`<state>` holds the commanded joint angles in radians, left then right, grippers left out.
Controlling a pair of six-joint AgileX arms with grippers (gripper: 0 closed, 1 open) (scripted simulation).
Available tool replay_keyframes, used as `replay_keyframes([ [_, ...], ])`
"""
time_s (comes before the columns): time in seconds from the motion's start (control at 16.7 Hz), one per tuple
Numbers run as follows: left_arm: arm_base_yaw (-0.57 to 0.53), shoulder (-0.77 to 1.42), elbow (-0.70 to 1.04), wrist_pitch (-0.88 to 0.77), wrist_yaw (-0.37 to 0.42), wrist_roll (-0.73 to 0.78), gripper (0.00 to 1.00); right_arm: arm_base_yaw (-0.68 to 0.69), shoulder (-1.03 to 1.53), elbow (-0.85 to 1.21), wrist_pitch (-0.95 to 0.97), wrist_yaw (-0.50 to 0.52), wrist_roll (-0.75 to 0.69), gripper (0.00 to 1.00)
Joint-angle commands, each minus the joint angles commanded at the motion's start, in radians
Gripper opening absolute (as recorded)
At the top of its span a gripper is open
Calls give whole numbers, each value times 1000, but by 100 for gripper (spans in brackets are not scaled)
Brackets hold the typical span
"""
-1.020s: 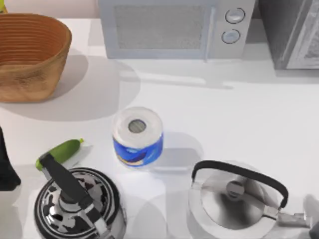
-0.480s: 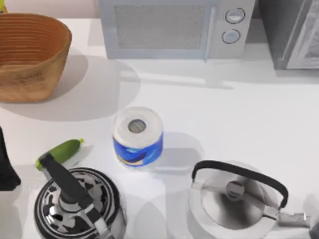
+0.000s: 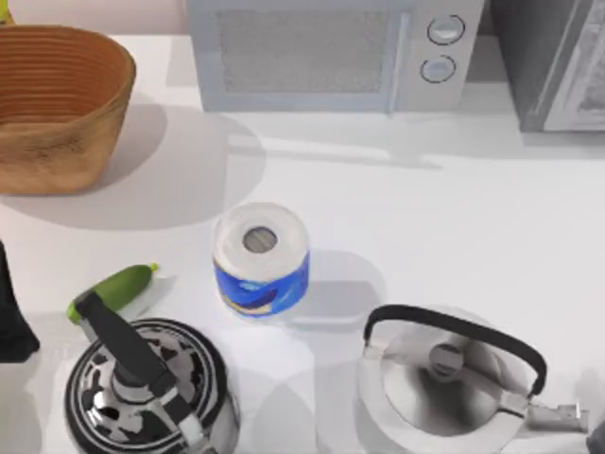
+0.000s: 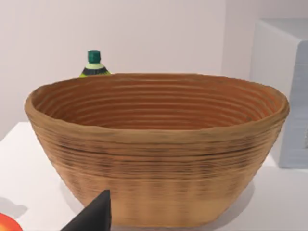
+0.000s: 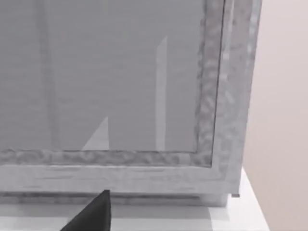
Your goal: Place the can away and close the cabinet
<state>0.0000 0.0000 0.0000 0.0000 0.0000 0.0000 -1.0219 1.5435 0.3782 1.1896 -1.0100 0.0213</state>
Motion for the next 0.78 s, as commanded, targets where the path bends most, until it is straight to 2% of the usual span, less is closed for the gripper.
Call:
replay_keyframes([
  [0.18,0,0,0,0,0,0,100,0,-46,95,-76,-2,3,100],
  [0.36,0,0,0,0,0,0,100,3,-117,285,-219,-5,13,100],
  [0.78,0,0,0,0,0,0,100,9,-244,873,-740,-16,55,100],
])
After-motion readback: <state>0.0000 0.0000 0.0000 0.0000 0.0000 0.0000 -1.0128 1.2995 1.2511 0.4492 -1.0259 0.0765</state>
